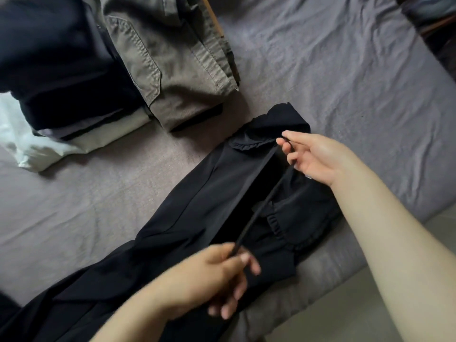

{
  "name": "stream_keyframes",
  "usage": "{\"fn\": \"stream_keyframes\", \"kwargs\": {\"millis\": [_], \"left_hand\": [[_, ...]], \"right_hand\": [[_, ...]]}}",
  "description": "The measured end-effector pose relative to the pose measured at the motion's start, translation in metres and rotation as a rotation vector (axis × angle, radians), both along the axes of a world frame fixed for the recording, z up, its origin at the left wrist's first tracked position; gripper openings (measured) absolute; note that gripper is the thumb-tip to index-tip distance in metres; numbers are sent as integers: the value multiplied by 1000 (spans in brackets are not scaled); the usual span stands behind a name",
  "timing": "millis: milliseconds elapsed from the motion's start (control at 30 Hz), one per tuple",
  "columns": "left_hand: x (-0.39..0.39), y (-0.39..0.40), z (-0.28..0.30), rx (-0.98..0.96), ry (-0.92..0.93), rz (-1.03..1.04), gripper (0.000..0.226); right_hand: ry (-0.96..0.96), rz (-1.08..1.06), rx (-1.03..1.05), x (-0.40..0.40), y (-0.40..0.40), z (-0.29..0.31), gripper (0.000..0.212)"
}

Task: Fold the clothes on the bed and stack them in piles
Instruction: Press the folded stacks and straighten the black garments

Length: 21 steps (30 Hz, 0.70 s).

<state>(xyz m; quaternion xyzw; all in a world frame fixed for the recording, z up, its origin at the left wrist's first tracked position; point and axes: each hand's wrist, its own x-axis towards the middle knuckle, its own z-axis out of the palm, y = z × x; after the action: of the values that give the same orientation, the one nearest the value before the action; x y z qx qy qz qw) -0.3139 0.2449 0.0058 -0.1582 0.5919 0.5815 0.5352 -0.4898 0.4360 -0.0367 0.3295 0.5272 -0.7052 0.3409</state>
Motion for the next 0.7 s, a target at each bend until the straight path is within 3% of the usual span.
{"fn": "stream_keyframes", "kwargs": {"millis": [33,67,133,167,233,300,333,433,500,567,600,700], "left_hand": [[-14,-6,13,29,93,70,18],[-28,-10,21,-76,292,66,19],[-54,-18,19,-513,714,9,16],[-69,-21,18,-683,813,25,14],[-95,-24,7,-900,935,15,17],[-116,-25,-7,-1026,1145,-75,20],[-124,-24,-14,-1050,1187,-121,21],[-127,-17,-44,-1102,1054,-275,30],[-115,-1,-60,-1056,1105,-240,34],[-99,20,-75,-951,1190,-155,20],[-93,31,-81,-896,1178,-171,15],[-89,59,-97,-831,971,-181,30]], "right_hand": [[7,-25,-15,-3,0,-3,20],[24,-60,-30,-5,-1,-7,26],[64,-135,-55,-2,-3,-13,37],[88,-152,-35,1,-4,-16,44],[145,-139,114,9,-6,-20,52],[216,-102,369,21,-5,-23,45],[280,-58,488,30,-3,-25,36],[556,243,684,62,5,-32,11],[720,619,705,81,12,-39,18],[830,1064,811,97,19,-52,39],[873,1177,877,105,21,-59,45],[949,1059,975,114,17,-67,28]]}}
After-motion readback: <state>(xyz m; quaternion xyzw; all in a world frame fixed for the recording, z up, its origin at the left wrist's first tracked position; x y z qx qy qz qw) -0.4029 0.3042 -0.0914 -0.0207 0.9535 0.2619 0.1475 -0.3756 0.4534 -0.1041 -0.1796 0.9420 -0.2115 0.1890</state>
